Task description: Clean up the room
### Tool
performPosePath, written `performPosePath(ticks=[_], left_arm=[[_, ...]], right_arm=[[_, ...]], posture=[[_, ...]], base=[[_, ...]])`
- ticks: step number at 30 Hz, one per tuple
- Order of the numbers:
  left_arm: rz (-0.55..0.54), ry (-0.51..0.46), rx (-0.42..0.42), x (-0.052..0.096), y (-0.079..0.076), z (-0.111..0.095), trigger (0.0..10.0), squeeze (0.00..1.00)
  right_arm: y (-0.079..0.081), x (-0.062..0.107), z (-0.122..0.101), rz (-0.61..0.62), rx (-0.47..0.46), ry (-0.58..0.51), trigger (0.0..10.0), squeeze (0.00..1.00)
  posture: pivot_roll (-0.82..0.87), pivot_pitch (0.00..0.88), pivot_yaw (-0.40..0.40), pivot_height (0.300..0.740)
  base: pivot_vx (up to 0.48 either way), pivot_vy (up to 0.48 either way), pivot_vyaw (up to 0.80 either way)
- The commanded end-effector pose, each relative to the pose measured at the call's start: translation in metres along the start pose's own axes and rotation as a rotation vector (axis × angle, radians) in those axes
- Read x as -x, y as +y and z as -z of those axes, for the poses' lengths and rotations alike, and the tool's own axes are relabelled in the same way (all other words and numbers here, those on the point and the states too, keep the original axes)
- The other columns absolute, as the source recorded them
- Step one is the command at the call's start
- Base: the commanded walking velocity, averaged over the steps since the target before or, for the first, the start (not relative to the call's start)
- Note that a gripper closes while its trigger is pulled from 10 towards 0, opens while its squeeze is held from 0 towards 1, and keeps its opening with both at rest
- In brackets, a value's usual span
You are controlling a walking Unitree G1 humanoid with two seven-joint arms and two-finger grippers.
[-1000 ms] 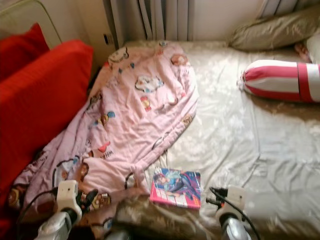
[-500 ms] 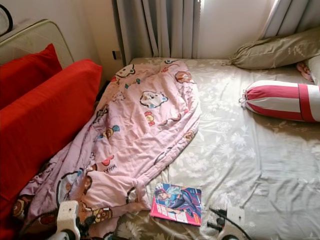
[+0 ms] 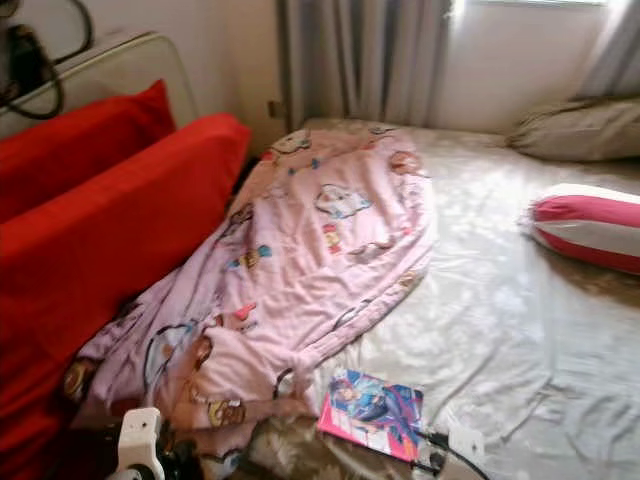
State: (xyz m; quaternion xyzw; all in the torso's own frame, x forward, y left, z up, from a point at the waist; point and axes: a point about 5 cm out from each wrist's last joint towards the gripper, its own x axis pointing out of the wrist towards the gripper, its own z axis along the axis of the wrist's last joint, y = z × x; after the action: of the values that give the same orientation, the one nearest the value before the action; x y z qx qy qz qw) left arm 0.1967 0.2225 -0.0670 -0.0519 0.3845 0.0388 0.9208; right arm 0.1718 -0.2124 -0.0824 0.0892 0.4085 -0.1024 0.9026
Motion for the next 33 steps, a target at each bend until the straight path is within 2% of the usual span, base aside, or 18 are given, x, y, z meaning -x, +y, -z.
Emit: performPosePath(ticks=[1, 22, 33], left_arm=[[-0.006, 0.034, 0.007, 0.001, -0.0006, 0.0068, 10.0, 0.0], [-0.016, 0.048, 0.026, 0.0018, -0.0026, 0.0123, 10.0, 0.0], [-0.017, 0.059, 0.05, 0.0015, -0.0095, 0.0166, 10.0, 0.0]], right_arm=[[-0.0023, 0.0015, 0.006, 0.005, 0.01, 0.027, 10.0, 0.0], [-0.0064, 0.0033, 0.0109, 0.008, 0.006, 0.047, 10.0, 0.0], [-0.0048, 0.0034, 0.0117, 0.006, -0.001, 0.045, 10.0, 0.0]], posture=[[0.04, 0.061, 0.031, 0.74], [0.05, 0.071, 0.023, 0.74], [0.04, 0.069, 0.0, 0.74]], base=[[0.0, 0.0, 0.79], [0.0, 0.0, 0.77], [0.0, 0.0, 0.0]])
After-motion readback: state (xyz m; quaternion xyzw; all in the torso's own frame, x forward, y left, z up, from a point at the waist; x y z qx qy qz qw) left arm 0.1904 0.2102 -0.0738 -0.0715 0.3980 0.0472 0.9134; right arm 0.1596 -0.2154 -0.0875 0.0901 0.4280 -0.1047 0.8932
